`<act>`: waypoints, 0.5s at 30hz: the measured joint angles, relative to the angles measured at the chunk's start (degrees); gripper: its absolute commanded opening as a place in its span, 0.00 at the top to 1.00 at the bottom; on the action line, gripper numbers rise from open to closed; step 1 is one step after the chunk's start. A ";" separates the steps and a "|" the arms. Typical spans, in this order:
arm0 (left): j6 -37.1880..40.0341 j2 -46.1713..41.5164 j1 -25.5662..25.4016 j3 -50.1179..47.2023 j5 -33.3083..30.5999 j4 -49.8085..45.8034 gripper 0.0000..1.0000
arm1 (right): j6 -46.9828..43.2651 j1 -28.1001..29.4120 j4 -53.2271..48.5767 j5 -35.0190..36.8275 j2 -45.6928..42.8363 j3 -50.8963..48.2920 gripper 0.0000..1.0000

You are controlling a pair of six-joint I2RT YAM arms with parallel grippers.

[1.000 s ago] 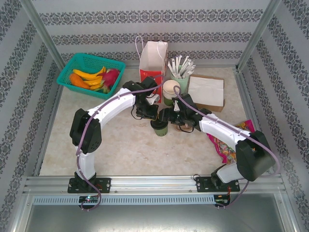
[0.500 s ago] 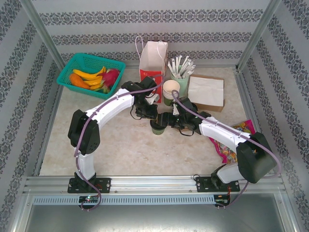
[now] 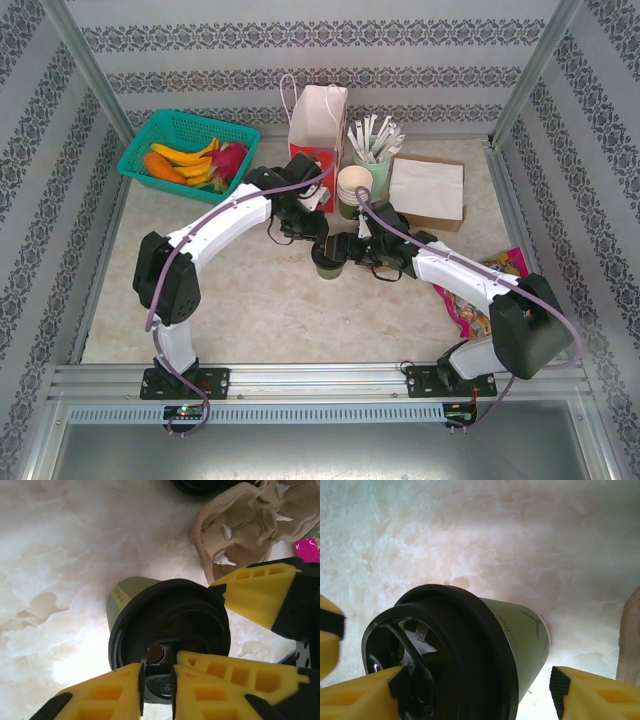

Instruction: Pack the takeout coffee

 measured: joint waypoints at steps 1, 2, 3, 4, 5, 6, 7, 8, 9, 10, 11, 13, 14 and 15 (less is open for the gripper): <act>-0.37 -0.85 0.33 -0.39 -0.48 0.26 0.68 | -0.02 0.02 -0.33 0.02 0.00 0.22 0.22; -0.90 -1.79 0.66 -0.98 -0.96 0.66 0.64 | -0.02 0.15 -0.68 0.04 0.00 0.44 0.21; -1.40 -2.89 1.11 -1.79 -1.60 1.18 0.64 | -0.04 0.26 -1.16 0.04 0.00 0.68 0.20; -1.84 -4.26 1.77 -2.84 -2.32 1.77 0.62 | -0.09 0.42 -1.57 0.02 0.00 0.96 0.20; -2.23 -5.29 2.43 -3.67 -2.71 2.25 0.59 | -0.22 0.66 -2.03 0.04 0.00 1.29 0.19; -2.86 -6.38 3.21 -4.68 -3.19 2.80 0.56 | -0.28 0.72 -2.36 0.02 0.00 1.64 0.17; -3.41 -7.23 4.00 -5.55 -3.58 3.37 0.53 | -0.42 0.74 -2.62 0.02 0.00 2.08 0.16; -3.91 -7.89 4.76 -6.38 -3.98 3.96 0.50 | -0.52 0.74 -2.78 0.02 0.00 2.40 0.14; -4.61 -8.39 5.51 -7.21 -4.52 4.50 0.48 | -0.66 0.74 -2.89 0.02 0.00 2.75 0.13; -5.14 -8.74 6.16 -8.07 -5.27 4.98 0.45 | -0.87 0.74 -3.08 0.02 0.00 3.15 0.08; -5.70 -8.85 6.64 -8.76 -5.79 5.31 0.41 | -1.18 0.74 -3.13 0.02 0.02 3.43 0.02; -7.23 -8.96 7.69 -10.69 -7.10 6.36 0.27 | -1.62 0.74 -3.17 0.02 0.02 3.93 0.02; -7.78 -8.98 8.02 -11.54 -7.69 6.78 0.20 | -1.66 0.76 -3.26 0.04 0.13 4.20 0.02; -8.52 -8.98 8.33 -12.46 -8.37 6.97 0.14 | -1.75 0.90 -3.32 0.07 0.28 4.50 0.02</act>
